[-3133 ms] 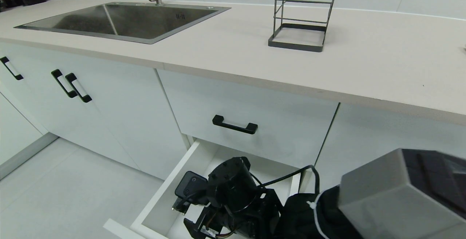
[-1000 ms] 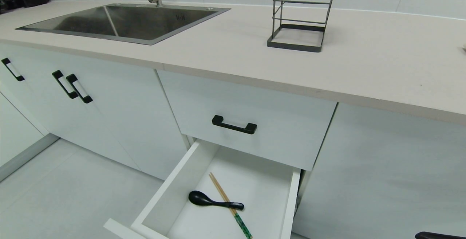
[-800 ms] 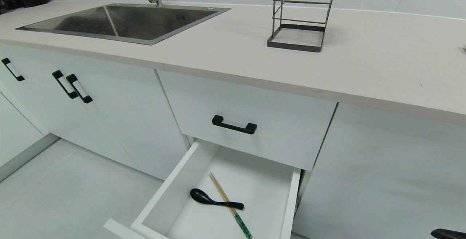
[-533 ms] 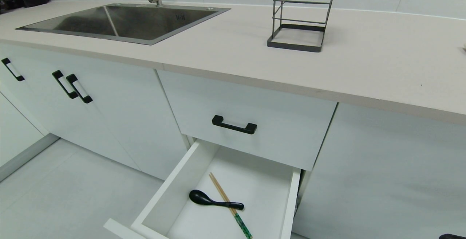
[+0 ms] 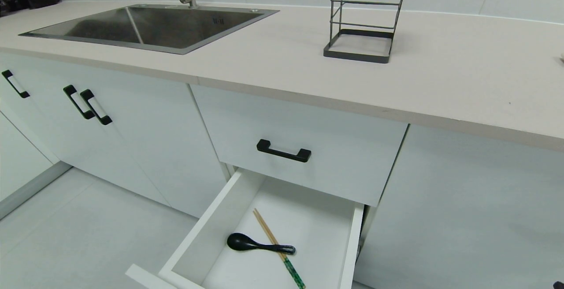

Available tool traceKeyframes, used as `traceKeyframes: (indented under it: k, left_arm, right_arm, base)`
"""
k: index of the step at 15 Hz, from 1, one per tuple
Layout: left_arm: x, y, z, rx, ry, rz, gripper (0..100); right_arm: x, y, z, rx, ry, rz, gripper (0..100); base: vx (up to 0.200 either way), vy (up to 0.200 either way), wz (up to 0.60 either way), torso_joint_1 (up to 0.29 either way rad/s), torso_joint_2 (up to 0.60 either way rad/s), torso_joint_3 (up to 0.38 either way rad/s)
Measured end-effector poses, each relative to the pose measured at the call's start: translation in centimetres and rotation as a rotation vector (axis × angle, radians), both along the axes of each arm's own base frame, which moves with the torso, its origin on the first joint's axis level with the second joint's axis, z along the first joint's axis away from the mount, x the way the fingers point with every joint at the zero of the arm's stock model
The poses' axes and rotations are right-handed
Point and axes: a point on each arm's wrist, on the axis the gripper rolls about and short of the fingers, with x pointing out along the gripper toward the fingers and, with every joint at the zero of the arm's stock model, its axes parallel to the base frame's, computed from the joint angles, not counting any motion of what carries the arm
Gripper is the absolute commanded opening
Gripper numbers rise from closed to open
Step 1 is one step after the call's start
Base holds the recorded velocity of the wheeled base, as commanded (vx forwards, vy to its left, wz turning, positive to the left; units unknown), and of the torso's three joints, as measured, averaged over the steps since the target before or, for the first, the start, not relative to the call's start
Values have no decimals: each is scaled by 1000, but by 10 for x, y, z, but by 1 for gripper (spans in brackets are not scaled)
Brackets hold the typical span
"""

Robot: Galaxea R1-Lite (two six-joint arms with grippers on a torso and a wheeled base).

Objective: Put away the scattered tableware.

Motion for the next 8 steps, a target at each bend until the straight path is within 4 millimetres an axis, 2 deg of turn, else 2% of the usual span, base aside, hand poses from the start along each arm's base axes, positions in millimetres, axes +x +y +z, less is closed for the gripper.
traceKeyframes:
  k: [3,5,8]
  left_arm:
    - [-5,-4,17,5,150,-216,100]
    - [5,-5,22,18,238,-320,100]
    - [24,-4,15,40,392,-444,100]
  right_arm:
    - [-8,-4,-12,-11,45,-157,100]
    - [-19,-5,-26,-11,85,-241,100]
    - [-31,-4,-42,42,103,-320,100]
  base:
    - [0,0,0,0,0,0]
    - [0,0,0,0,0,0]
    - [0,0,0,0,0,0]
